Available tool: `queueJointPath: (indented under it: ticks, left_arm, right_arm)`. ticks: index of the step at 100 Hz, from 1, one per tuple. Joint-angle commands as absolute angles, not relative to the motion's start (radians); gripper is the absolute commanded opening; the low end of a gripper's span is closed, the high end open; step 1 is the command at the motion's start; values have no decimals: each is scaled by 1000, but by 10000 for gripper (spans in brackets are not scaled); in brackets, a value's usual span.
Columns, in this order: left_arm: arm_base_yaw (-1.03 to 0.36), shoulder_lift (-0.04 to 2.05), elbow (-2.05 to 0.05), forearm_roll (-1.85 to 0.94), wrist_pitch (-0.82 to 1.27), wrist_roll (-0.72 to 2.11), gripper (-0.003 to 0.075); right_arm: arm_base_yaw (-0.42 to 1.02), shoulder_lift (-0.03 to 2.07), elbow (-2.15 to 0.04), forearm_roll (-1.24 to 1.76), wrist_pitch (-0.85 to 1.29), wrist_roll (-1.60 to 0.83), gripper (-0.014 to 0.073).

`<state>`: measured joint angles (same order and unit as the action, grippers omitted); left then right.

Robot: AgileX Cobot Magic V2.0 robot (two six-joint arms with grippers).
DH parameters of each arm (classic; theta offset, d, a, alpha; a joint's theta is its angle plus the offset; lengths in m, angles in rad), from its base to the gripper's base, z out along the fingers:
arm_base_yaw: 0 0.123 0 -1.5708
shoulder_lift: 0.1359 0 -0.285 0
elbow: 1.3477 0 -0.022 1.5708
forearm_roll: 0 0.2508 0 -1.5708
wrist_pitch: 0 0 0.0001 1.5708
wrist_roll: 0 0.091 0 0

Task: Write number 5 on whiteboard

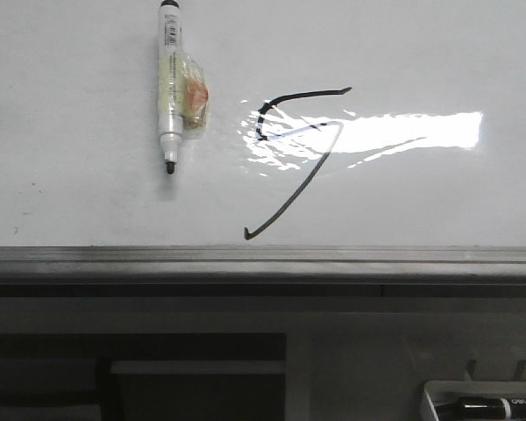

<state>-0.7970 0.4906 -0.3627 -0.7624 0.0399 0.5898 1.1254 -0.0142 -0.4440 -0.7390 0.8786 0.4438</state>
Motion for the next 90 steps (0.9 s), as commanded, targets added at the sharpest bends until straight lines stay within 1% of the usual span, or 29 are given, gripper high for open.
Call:
queueJointPath:
  ticks: [1,41,55,61,68,79,90]
  left_arm:
    - [-795,492,-383,-764,-10,593,-20]
    - [-795,471,-350,-757,-15,593,-20]
    - [-752,379,-250,-600,-220,601,-20]
    - [-709,326,-189,-523,-295,567,-20]
    - [-641,261,-129,-448,-328,522,-20]
    - [-499,172,-66,-308,-304,436,-20]
    - [-358,109,-36,-129,-225,247,-20]
  right_arm:
    - [1122,-11,-463,-786,820,447,-61]
    - [1122,-11,-463,-786,820,447,-61]
    - [1122,-11,-463,-786,820,447,-61]
    - [1122,-11,-463,-786,820,447,-61]
    - [1122,-11,-463,-786,820,447,-61]
    - [1122,-11,-463,-786,820,447,-61]
    - [1122,-11,-463,-786,820,447,-61]
